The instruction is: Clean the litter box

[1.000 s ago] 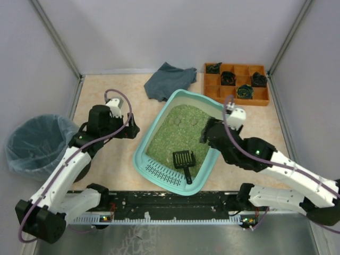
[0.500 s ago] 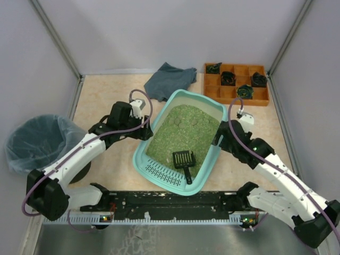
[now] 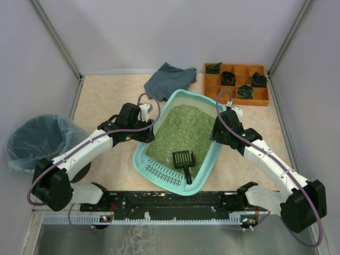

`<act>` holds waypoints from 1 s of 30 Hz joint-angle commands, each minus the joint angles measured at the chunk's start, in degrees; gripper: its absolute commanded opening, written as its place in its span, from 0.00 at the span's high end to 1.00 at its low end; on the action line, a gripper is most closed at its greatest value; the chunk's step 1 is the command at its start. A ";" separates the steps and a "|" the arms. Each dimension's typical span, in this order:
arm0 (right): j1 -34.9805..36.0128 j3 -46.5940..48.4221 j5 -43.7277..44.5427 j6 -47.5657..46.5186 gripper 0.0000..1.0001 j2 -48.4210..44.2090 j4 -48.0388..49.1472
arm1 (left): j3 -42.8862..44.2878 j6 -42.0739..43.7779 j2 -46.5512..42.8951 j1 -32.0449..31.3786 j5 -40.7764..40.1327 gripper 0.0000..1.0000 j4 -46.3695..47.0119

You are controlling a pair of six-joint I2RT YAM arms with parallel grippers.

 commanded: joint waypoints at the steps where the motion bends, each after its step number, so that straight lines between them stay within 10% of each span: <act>1: -1.54 1.43 -4.60 -4.09 0.50 2.71 7.77 | 0.73 -0.11 -0.64 -1.71 0.57 0.44 -0.50; 30: -2.47 27.90 -9.35 -18.16 0.47 36.06 11.85 | -2.69 -5.43 -6.36 -4.80 -4.02 0.35 -3.93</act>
